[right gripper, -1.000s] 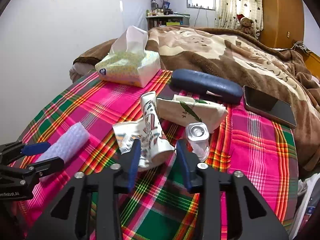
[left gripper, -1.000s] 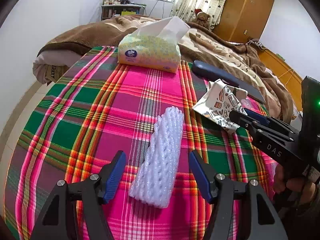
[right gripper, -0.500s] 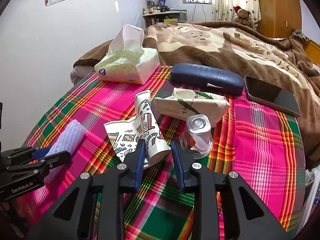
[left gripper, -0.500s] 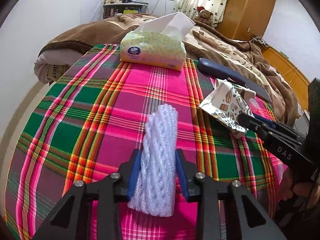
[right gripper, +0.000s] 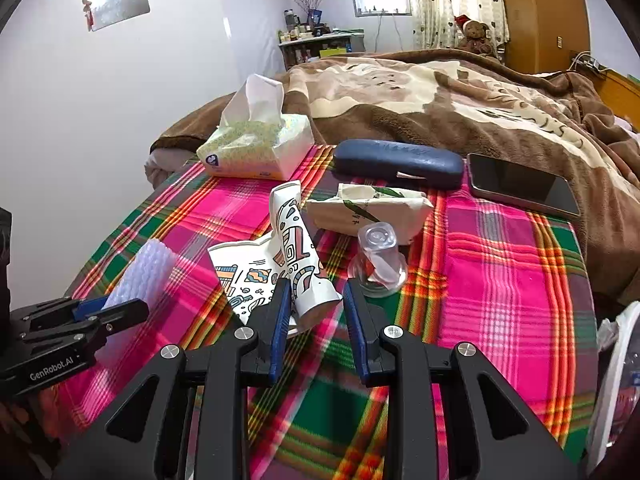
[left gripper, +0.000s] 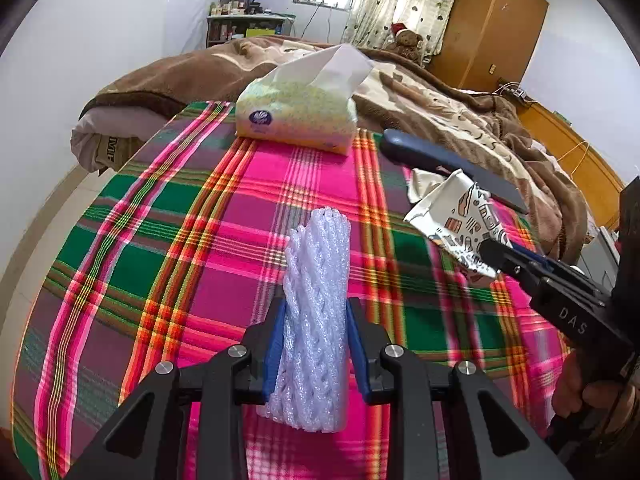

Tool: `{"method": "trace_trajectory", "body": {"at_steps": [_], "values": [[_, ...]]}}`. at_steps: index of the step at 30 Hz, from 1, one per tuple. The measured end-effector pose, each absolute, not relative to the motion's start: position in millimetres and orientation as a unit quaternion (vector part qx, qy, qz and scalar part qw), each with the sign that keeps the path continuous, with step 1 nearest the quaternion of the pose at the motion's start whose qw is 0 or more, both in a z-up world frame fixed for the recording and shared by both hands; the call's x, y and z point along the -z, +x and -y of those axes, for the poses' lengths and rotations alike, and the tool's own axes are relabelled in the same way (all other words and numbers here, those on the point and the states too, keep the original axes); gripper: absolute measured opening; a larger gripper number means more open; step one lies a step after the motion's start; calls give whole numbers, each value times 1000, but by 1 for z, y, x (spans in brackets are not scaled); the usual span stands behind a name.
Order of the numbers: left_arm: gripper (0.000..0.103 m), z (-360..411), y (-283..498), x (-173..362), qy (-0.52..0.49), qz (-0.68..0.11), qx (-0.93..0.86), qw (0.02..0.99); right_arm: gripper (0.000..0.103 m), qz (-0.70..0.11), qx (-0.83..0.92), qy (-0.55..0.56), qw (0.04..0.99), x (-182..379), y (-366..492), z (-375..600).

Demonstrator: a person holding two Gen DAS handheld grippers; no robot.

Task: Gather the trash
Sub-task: 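Grasp the printed paper cup with the right tool while the left tool holds the foam sleeve, then carry the foam sleeve and paper cup over the white wastebasket with both tools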

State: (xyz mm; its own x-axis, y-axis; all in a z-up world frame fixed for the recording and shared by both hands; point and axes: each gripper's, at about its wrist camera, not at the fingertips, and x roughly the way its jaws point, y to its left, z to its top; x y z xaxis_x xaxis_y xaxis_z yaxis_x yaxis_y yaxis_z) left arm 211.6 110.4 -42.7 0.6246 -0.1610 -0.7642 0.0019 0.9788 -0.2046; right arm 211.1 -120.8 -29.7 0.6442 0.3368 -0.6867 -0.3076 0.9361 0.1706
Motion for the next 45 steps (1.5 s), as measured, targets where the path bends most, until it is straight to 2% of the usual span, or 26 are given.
{"method": "trace_trajectory", "body": {"at_steps": [17,45], "values": [[30,-57,177,-2,-54,-384,78,918,28,-347,-143,55,925,5,178,178],[30,107,163,-31,-1,-358,196,913,28,-309,5,109,945,-6,123,321]]}}
